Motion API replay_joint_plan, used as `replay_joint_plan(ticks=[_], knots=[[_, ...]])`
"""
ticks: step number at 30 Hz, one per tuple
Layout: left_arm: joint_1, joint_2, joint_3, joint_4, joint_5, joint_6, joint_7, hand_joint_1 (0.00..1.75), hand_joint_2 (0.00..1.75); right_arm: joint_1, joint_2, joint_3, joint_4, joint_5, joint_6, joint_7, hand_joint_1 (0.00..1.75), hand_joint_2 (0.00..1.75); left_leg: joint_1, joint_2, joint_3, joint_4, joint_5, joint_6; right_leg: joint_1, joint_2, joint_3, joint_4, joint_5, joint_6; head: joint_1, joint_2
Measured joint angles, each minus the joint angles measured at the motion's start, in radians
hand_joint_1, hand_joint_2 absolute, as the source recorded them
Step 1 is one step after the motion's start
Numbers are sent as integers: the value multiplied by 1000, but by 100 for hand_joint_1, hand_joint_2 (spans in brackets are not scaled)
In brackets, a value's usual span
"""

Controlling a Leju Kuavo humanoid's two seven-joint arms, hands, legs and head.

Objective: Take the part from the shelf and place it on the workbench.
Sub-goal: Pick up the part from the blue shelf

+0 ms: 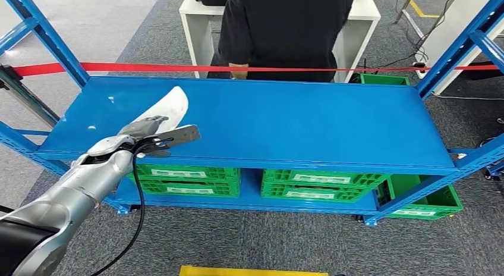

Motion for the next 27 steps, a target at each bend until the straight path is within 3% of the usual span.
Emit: replay_joint_plan(ticks=[27], knots=[[8, 8, 18, 29, -7, 6, 3, 0, 175, -1, -1, -18, 0, -6, -5, -3, 0, 0, 0, 0, 1, 0, 0, 0, 0, 0, 1, 0, 0, 0, 0, 0]])
